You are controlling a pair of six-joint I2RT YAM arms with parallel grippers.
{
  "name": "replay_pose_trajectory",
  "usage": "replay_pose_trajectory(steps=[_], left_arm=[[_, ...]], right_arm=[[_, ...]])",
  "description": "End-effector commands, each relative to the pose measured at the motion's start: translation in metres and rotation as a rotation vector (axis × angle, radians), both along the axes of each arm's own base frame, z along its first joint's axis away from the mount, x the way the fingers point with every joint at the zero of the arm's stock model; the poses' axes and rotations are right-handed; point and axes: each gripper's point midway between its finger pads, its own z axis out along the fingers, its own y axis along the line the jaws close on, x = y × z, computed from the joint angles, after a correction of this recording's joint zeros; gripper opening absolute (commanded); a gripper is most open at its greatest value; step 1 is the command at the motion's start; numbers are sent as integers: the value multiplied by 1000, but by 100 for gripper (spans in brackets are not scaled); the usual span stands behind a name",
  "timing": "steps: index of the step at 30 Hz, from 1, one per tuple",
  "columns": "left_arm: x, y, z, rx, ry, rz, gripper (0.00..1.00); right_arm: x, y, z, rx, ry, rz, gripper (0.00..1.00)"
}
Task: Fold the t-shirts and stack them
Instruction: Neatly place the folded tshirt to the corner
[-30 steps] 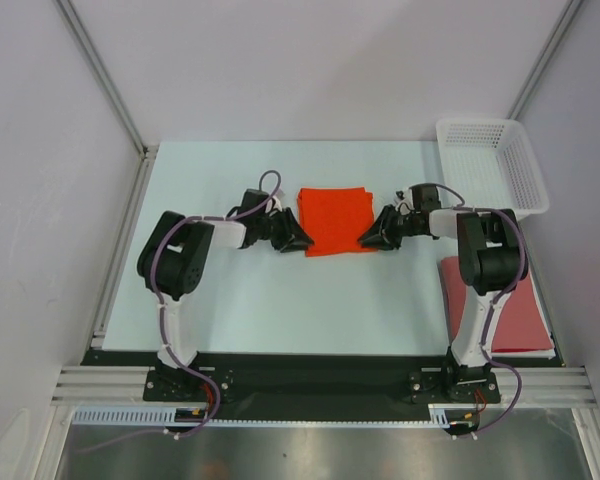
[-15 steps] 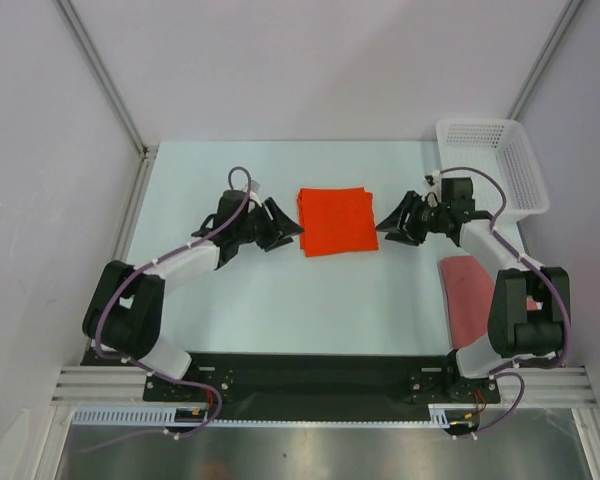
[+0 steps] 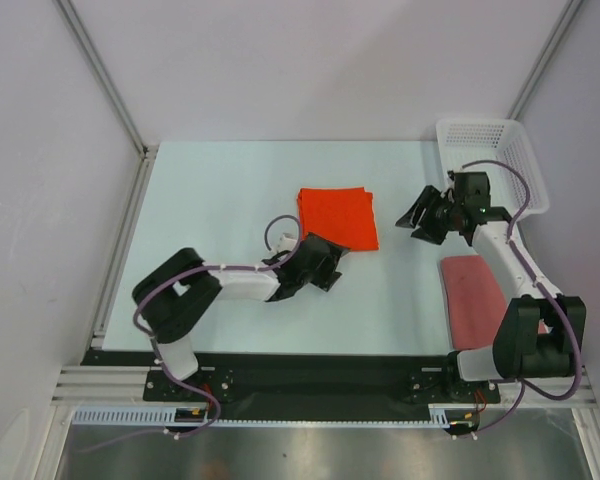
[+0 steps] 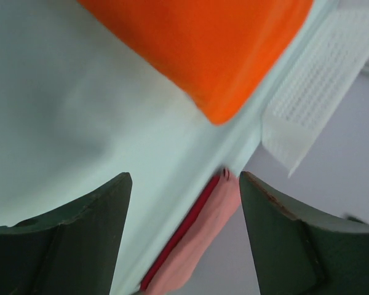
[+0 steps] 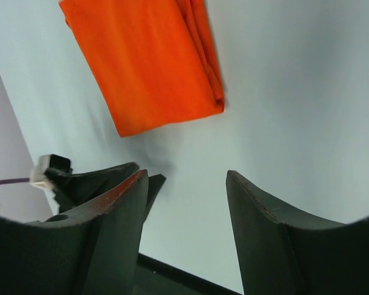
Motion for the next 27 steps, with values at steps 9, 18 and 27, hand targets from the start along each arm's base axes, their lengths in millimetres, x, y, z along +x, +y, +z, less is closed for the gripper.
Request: replay_pose_trajectory(steps=[9,18,27], left_arm=[[65,-50,-14,-93,42,418,66],[70,-51,-51,-56,117,547,54],[80,-45,-67,-76,143,642,46]], right_arm=[[12,-46,77,-231,-175,-124,64],[30,-51,81,-272,-174,-106,73],[40,-46,66,-272,-134,-59,77]])
